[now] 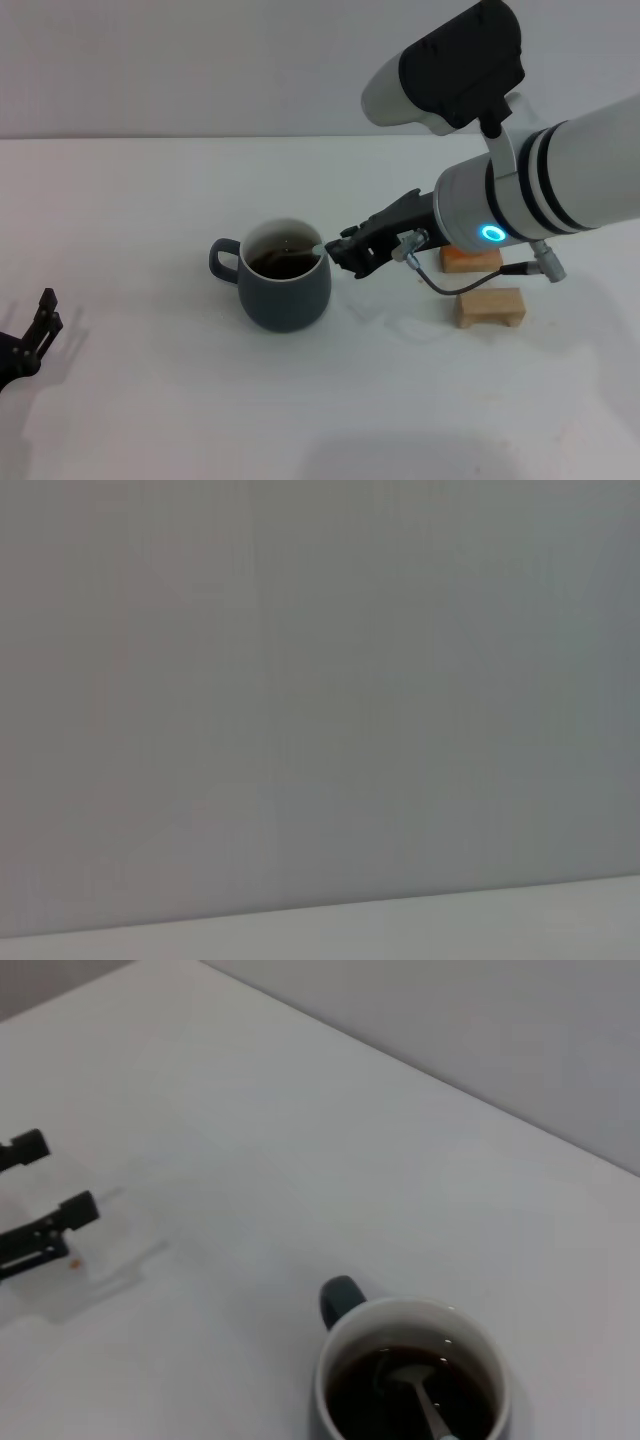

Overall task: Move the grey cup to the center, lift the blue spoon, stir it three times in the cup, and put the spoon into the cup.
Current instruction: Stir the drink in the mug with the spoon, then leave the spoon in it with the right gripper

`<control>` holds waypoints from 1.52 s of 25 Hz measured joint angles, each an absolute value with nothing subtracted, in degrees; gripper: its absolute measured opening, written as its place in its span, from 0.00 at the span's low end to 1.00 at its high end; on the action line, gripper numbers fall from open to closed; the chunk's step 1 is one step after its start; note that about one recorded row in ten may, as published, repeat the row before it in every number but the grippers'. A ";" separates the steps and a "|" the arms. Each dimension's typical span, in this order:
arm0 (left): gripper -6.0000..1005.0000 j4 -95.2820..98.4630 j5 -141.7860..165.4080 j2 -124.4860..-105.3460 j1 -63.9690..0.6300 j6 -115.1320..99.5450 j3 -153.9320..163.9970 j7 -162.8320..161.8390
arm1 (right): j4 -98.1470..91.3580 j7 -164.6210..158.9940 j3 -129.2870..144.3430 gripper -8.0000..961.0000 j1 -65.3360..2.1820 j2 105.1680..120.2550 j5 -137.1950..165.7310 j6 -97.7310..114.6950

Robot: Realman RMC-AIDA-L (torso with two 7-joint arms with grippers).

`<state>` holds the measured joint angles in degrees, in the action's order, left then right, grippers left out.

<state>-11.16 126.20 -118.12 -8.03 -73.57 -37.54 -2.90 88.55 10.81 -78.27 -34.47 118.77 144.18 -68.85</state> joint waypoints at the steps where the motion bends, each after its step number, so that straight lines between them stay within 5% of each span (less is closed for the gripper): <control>1: 0.85 -11.16 126.18 -118.12 -8.01 -73.57 -37.54 -2.91 | 88.45 11.04 -78.51 0.24 -34.44 118.75 144.56 -68.87; 38: 0.85 -11.33 126.12 -118.30 -8.03 -73.74 -37.53 -2.90 | 87.41 11.99 -78.23 0.26 -36.06 118.99 143.16 -69.38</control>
<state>-11.33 126.12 -118.30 -8.03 -73.74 -37.53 -2.90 87.41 11.99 -78.23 -36.06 118.99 143.16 -69.38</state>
